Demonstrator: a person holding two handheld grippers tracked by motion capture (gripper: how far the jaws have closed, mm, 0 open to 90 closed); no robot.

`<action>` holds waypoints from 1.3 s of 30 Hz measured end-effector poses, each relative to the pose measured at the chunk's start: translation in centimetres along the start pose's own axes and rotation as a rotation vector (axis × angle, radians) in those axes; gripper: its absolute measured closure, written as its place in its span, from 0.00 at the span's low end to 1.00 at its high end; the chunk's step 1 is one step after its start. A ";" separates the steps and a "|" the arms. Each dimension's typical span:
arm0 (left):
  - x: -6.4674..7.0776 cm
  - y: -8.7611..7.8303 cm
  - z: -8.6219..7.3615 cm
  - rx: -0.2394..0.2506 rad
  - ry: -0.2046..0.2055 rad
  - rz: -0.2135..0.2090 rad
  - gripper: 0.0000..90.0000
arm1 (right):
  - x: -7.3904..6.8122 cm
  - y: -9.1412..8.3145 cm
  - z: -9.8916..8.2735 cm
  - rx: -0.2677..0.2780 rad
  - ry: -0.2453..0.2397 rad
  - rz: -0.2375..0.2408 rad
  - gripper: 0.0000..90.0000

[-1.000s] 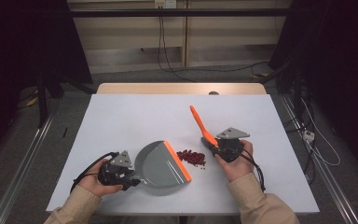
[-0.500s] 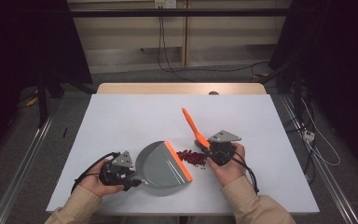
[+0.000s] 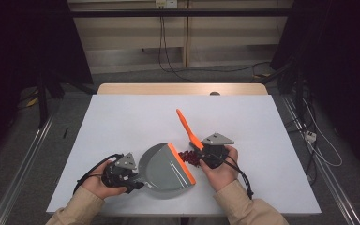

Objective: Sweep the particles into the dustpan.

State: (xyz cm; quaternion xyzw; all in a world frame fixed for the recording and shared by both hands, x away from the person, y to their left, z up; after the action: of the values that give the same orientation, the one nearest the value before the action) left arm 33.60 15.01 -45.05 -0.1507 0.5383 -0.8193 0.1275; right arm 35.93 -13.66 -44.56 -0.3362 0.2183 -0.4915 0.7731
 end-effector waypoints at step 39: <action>0.6 0.8 1.1 0.005 -0.047 -0.033 0.70 | -4.8 0.3 1.1 0.079 0.013 0.143 0.79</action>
State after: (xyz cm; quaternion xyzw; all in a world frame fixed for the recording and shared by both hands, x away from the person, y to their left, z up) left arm 33.48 13.55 -45.26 -0.1784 0.5304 -0.8189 0.1272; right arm 34.80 -8.87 -44.01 -0.2856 0.2273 -0.4454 0.8175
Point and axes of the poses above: each handheld gripper's, and its own axes: y roughly forward along the jaws, z roughly out of its top, x roughly to its right, the point moved 3 cm from there along y, roughly forward along the jaws, and after that the axes turned 11 degrees about -x, right-handed, at the moved point
